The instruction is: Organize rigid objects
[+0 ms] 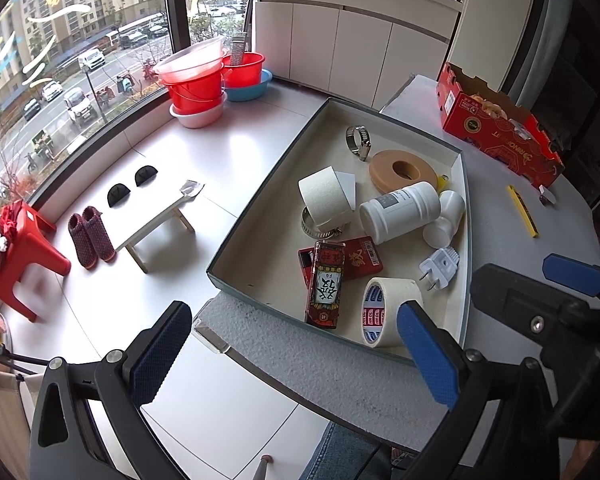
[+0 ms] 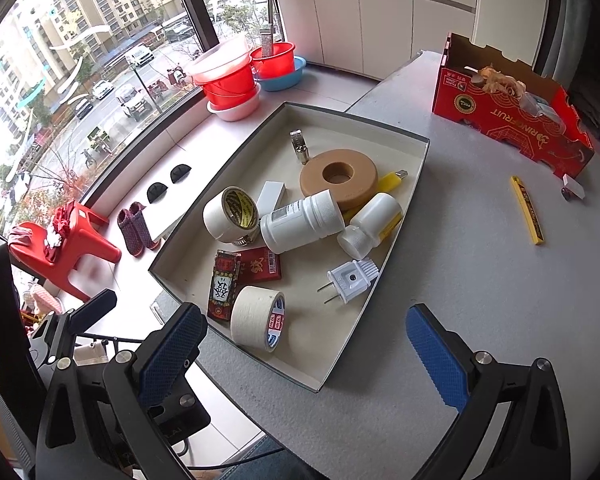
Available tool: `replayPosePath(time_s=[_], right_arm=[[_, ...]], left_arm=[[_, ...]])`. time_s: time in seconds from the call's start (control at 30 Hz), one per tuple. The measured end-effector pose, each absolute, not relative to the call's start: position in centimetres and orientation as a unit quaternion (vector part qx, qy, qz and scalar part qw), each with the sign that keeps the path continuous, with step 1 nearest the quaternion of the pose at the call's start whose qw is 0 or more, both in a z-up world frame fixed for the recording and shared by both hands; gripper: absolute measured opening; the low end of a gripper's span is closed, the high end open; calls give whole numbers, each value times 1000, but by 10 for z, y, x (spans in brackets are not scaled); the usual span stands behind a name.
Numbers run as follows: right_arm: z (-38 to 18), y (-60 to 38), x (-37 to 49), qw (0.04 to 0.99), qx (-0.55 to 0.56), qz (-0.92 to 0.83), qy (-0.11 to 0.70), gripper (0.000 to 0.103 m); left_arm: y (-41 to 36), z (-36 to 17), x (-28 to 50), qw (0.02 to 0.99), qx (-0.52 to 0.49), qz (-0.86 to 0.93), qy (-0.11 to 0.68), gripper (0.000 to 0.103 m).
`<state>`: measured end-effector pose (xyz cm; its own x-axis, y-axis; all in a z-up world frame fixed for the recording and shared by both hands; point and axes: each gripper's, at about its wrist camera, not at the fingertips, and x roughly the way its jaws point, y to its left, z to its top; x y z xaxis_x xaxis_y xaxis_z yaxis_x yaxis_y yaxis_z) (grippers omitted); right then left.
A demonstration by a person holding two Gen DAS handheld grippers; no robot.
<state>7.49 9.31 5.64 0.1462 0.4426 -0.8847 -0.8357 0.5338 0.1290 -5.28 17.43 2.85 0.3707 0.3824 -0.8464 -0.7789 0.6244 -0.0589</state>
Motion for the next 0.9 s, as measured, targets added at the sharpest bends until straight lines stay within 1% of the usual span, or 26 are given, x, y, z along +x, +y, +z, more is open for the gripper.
replayPosePath(time_s=[0.23, 0.9], right_arm=[[56, 93, 72, 731, -213, 430, 485, 103], [56, 95, 70, 730, -219, 428, 486, 103]], left_arm=[[178, 24, -54, 786, -247, 366, 432, 103], [175, 20, -49, 781, -237, 371, 443, 103]])
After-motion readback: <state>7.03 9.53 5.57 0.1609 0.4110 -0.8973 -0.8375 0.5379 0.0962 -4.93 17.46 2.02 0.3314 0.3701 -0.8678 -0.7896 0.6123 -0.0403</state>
